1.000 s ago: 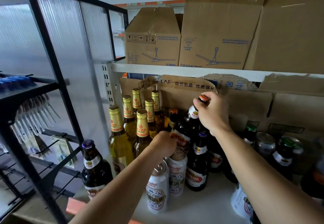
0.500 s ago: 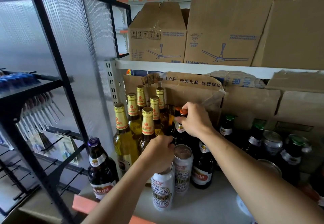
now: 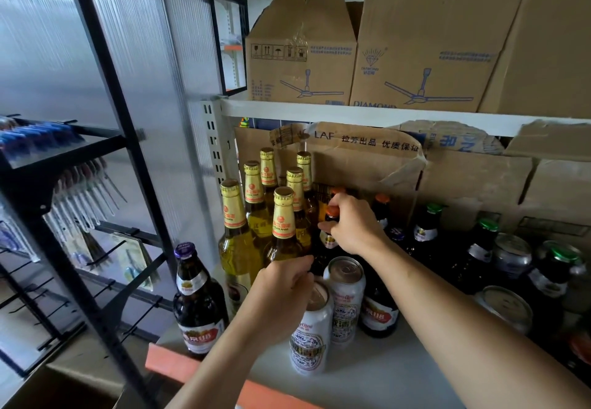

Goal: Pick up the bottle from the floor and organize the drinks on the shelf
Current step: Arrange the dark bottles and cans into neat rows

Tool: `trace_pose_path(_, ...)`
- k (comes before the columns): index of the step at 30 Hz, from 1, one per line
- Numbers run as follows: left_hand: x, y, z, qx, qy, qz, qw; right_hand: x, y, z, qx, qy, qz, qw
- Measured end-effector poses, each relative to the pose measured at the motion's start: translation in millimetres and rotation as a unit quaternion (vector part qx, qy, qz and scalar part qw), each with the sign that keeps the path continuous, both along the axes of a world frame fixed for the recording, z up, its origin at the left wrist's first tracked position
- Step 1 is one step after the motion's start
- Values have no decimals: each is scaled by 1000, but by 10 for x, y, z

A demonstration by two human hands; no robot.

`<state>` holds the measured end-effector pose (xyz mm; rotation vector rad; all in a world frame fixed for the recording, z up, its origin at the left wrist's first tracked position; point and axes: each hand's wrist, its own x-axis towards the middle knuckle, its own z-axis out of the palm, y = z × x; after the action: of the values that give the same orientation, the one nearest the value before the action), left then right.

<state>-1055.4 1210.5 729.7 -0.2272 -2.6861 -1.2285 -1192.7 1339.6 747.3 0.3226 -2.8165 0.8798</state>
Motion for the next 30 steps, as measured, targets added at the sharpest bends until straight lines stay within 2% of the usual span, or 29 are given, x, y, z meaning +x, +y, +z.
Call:
trace_pose_path(5,50,-71,-101,51,16,51,997,122,45,-6,1,-15,22,1000)
trace_pose_path(7,81,-88,-124,81,35,59,994,233,96,0,-31,-6,20,999)
trace_pose_path(10,178,-124,-142,155,45,77,984,457,225,-12,-145,49,25,988)
trace_pose_path(12,266,-135,-149,247,25,87,965,643,335,-77,-229,71,22,971)
trace_pose_path(14,347,-95,-138,321,-18,62,945,814,444,-176,-311,51,20,949)
trace_pose_path(16,415,15,-119,358,-71,6,931,969,529,-262,-377,20,12,926)
trace_pose_path(19,459,212,-190,360,-150,-26,920,1137,643,-354,-423,5,-6,906)
trace_pose_path(23,482,407,-367,381,-225,-27,896,1292,795,-536,-400,-19,-40,915)
trace_pose_path(30,558,287,-621,385,-267,-47,882,1457,934,-802,-430,-74,-85,896)
